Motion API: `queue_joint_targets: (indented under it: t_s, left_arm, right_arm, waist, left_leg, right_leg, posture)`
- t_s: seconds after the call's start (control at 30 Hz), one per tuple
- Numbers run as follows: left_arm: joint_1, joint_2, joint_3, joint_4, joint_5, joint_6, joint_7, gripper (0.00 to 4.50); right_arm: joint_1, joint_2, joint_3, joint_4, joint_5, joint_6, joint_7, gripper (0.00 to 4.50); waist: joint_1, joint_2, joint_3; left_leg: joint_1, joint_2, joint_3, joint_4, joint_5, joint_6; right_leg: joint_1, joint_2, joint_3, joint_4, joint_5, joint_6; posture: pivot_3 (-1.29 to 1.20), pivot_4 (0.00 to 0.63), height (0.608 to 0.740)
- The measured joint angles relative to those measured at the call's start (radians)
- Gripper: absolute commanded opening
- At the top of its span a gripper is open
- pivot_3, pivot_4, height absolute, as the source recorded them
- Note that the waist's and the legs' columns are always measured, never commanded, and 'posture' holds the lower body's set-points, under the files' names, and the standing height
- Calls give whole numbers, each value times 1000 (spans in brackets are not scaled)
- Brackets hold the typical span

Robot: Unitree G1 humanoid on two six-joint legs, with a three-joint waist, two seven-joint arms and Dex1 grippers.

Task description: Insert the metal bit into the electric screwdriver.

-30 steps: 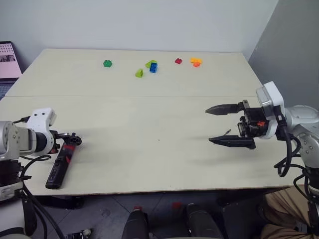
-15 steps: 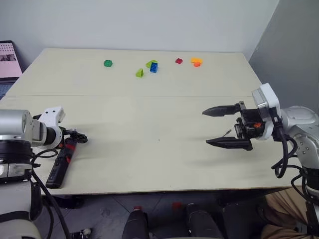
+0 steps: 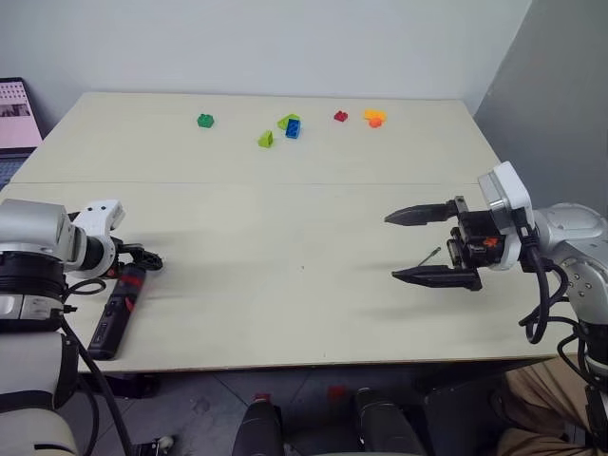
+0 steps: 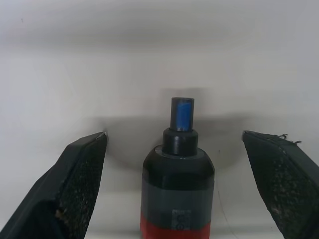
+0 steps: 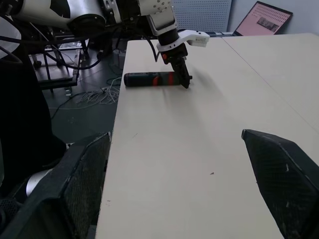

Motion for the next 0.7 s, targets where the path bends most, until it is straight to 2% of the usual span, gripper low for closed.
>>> queue_joint_targets:
  t_s: [0.07,0.3,0.47,0.7]
  left_arm:
    - [0,0,0,-3,0,6,-2,2970]
    - [17,1,0,-41,2,31,4,1627]
    - [39,4,0,-81,2,37,3,1627]
    - [98,17,-20,-252,-3,-91,-65,1627]
  right_arm:
    - [0,0,0,0,0,0,0,4500]
    - [0,0,1,0,-2,0,0,4500]
    - [0,1,2,1,-5,0,-1,4500]
    - [3,0,7,0,-5,0,-14,4500]
  waist:
    - [0,0,0]
    - [0,0,0]
    - [0,0,0]
    - [12,-1,0]
  left_leg:
    - [0,0,0,0,0,0]
    - [0,0,0,0,0,0]
    - [0,-1,-1,1,0,0]
    - [0,-1,-2,1,1,1]
  right_leg:
    - [0,0,0,0,0,0]
    - [0,0,0,3,0,0]
    - [-2,0,0,6,-2,1]
    - [-2,0,0,8,-2,0]
  posture:
    - [0,150,740]
    - [0,150,740]
    - [0,150,740]
    - [0,150,740]
